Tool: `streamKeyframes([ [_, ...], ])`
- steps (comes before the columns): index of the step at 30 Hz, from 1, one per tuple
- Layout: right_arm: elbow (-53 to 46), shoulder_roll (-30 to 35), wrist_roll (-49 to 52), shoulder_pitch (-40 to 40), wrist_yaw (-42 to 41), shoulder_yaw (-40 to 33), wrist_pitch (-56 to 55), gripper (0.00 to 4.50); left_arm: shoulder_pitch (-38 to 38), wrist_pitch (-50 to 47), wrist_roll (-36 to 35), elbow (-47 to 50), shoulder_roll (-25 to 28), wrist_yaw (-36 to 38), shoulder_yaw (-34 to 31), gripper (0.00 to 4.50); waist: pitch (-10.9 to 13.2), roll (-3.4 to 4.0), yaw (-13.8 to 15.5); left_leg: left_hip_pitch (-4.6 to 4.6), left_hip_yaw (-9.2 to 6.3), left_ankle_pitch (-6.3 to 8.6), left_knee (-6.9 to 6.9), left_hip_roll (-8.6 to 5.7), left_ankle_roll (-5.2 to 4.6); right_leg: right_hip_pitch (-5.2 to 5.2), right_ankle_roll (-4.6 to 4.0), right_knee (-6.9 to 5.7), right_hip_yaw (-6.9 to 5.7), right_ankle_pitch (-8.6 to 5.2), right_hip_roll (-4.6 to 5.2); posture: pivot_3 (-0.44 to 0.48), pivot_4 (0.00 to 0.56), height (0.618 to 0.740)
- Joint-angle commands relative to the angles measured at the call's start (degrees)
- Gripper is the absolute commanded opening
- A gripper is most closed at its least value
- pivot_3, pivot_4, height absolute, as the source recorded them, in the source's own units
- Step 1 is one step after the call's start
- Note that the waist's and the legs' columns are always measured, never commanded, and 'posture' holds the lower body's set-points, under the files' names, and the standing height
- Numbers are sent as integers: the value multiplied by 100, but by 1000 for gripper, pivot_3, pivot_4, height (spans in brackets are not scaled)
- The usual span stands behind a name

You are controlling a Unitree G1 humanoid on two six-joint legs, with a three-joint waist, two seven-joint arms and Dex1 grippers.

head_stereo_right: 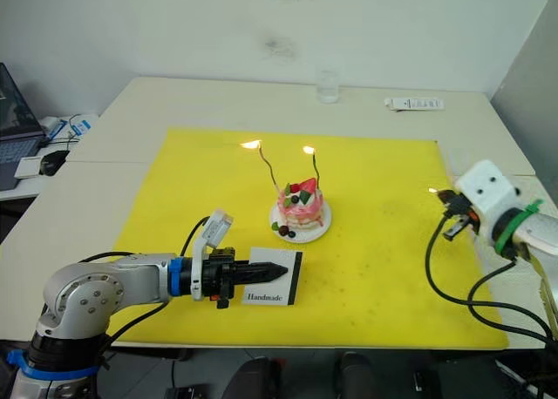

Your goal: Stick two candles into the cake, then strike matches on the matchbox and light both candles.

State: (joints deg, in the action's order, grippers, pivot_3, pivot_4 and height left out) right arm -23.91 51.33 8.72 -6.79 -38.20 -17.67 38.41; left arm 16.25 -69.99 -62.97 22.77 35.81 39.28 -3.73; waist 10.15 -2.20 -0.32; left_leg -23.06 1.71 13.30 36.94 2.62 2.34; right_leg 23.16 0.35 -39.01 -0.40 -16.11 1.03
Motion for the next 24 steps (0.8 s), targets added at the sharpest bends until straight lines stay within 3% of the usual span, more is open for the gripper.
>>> streamKeyframes([
  [1, 345, 39, -357, 157, 403, -481, -393, 36, 50, -12, -212, 219, -83, -76, -6, 0, 0, 0, -1, 0, 0, -1, 0, -2, 0, 0, 0, 0, 1, 0, -1, 0, 150, 740],
  [13, 1557, -11, -672, 88, 1145, -652, -158, 36, -53, 138, -121, 208, -199, -147, 106, 0, 0, 0, 0, 1, 6, -2, 0, -2, -2, -2, 1, 0, 10, 0, -19, 0, 150, 740],
  [24, 1292, -161, -498, -64, 1351, -789, 47, 3893, -112, 165, -138, 227, -217, -284, 81, 0, -1, 1, 0, 2, 8, -2, 0, -3, -2, -2, 1, -1, 13, 0, -20, 0, 150, 740],
])
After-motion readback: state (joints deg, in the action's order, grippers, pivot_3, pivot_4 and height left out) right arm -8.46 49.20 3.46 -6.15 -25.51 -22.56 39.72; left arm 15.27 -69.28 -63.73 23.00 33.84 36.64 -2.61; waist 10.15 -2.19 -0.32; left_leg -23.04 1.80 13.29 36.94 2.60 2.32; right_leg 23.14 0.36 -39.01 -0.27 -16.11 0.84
